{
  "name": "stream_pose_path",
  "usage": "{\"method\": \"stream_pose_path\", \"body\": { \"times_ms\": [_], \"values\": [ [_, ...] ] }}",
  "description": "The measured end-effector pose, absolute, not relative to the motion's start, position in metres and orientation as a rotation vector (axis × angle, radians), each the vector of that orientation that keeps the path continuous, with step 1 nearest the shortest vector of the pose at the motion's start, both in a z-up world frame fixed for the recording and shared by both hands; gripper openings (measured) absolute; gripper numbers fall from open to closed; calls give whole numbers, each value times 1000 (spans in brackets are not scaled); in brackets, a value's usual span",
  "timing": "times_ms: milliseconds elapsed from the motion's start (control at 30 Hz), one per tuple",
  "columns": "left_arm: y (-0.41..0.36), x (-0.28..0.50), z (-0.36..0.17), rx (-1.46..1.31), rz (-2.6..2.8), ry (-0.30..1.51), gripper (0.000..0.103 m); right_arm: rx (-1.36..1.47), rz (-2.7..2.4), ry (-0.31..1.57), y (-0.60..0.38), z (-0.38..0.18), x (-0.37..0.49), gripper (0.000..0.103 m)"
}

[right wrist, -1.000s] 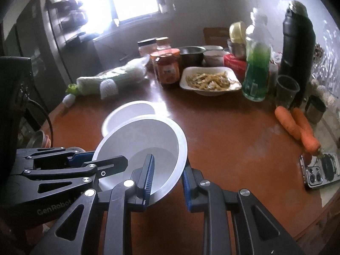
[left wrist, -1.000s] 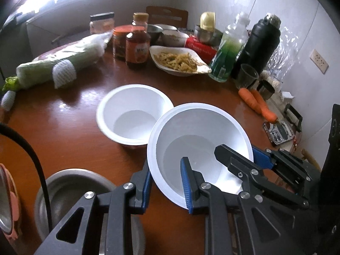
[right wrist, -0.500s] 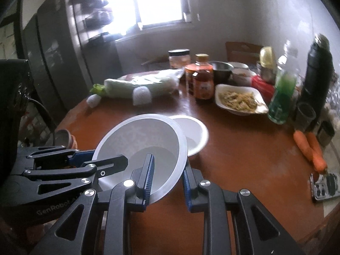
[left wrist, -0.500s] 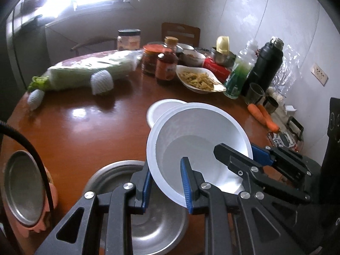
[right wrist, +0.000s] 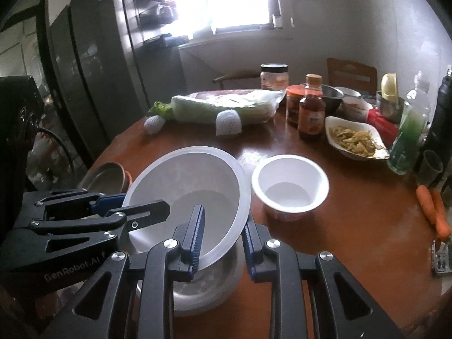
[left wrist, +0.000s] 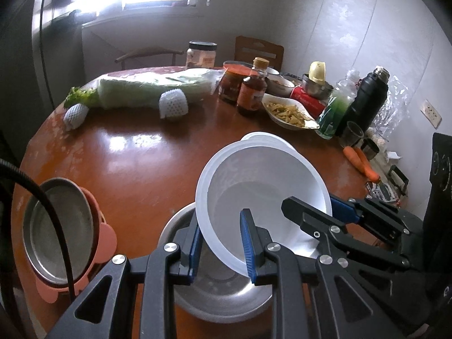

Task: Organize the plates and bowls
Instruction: 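Carry the white bowl with the left tool over the steel bowl, then lower the white bowl into the steel bowl and open the left tool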

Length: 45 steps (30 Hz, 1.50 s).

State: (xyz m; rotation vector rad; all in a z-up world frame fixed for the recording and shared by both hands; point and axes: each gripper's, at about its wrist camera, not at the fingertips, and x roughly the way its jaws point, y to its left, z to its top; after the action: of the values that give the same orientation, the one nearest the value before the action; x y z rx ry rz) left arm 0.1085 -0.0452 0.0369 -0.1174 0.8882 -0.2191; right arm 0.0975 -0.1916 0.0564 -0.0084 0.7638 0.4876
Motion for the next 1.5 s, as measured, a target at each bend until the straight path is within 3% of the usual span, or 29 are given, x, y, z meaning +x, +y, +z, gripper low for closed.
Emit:
{"method": "stream_pose_path", "body": {
  "times_ms": [667, 1500],
  "values": [
    [-37, 104, -8, -109, -211, 990, 25, -16, 500, 854, -176, 16, 92, 28],
    [-41, 107, -25, -87, -197, 1036, 25, -59, 496, 910, -171, -5, 91, 29]
  ]
}}
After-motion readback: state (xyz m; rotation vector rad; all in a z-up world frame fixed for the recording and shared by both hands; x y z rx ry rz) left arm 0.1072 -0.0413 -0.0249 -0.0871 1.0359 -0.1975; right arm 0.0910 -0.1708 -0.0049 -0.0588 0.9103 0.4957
